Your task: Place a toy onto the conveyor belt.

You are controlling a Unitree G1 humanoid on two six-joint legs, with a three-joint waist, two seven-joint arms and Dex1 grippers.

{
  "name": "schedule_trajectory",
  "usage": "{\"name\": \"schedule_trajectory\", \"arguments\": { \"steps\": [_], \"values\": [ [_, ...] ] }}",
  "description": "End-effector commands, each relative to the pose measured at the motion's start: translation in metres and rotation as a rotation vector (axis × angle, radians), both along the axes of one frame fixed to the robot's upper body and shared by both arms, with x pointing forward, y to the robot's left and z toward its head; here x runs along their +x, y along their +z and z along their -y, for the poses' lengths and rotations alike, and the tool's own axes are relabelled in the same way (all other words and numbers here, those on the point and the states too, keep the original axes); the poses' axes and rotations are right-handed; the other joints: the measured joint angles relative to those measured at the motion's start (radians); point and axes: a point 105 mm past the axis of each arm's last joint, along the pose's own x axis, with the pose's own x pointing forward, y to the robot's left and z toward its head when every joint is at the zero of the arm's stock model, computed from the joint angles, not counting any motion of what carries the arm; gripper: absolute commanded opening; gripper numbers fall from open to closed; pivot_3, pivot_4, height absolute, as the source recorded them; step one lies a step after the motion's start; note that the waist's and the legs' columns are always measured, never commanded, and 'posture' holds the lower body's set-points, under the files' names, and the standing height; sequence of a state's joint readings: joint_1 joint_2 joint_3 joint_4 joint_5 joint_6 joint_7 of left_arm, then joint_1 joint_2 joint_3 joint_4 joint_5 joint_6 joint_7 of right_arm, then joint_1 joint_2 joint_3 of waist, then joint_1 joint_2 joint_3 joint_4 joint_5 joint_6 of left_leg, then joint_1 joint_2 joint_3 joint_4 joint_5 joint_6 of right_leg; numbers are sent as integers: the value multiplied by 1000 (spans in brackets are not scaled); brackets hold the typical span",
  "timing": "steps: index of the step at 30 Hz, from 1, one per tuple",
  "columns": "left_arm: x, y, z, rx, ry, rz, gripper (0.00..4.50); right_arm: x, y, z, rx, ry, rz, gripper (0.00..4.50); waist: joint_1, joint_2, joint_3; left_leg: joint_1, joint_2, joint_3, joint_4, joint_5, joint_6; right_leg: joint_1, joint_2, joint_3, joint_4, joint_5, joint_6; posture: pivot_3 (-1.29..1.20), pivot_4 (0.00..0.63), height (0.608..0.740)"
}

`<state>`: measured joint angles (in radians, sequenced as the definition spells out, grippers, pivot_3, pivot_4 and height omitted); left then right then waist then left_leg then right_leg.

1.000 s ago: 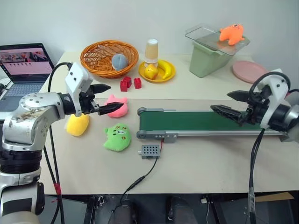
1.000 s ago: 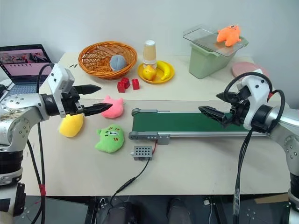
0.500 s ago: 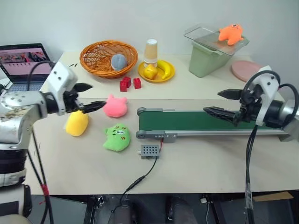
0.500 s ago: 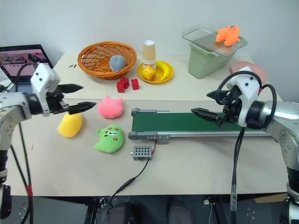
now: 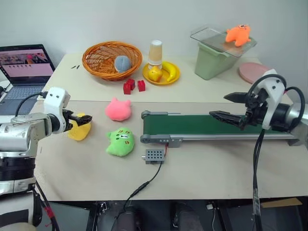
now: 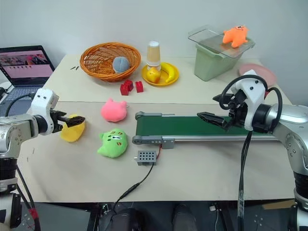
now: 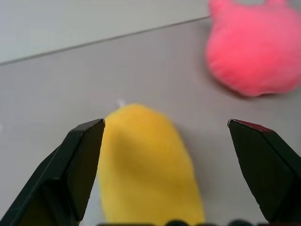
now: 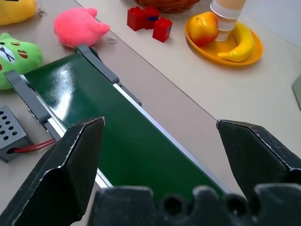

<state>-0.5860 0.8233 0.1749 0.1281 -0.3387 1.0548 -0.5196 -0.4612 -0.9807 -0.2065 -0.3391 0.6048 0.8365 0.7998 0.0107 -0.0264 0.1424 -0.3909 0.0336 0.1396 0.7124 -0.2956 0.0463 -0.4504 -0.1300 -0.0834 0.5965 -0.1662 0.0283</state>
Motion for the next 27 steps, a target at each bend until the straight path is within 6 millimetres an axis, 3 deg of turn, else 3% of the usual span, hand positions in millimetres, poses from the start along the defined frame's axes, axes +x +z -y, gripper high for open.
{"name": "schedule_trajectory", "arguments": {
  "steps": [1,7,12,18,25,27],
  "values": [
    [9,6,-8,12,88,18,4478,-5,14,-2,-11,5,78,4500,0,0,0,0,0,0,0,0,0,0,0,0,0,0,0,0,150,734],
    [19,-7,-10,-17,133,-13,4478,-9,18,-1,-15,-16,93,4500,1,0,0,0,0,0,0,0,0,0,0,0,0,0,0,0,150,734],
    [28,-16,-2,-69,115,-26,3008,-11,19,2,-19,-38,100,4500,1,0,0,0,0,1,0,0,0,0,0,0,1,0,0,0,150,734],
    [40,-9,1,-112,139,9,742,-13,18,4,-23,-55,100,4500,2,0,0,1,0,0,1,0,-1,1,0,0,2,0,0,0,150,734],
    [56,47,16,-280,157,192,742,-15,17,3,-8,-60,87,4500,1,-3,1,0,0,-1,2,0,-1,2,0,0,1,1,0,0,150,734],
    [60,85,32,-406,110,300,742,-17,13,3,-2,-65,68,4500,4,-4,2,0,0,-1,2,0,0,2,0,-1,1,1,0,0,150,734]
  ]
}}
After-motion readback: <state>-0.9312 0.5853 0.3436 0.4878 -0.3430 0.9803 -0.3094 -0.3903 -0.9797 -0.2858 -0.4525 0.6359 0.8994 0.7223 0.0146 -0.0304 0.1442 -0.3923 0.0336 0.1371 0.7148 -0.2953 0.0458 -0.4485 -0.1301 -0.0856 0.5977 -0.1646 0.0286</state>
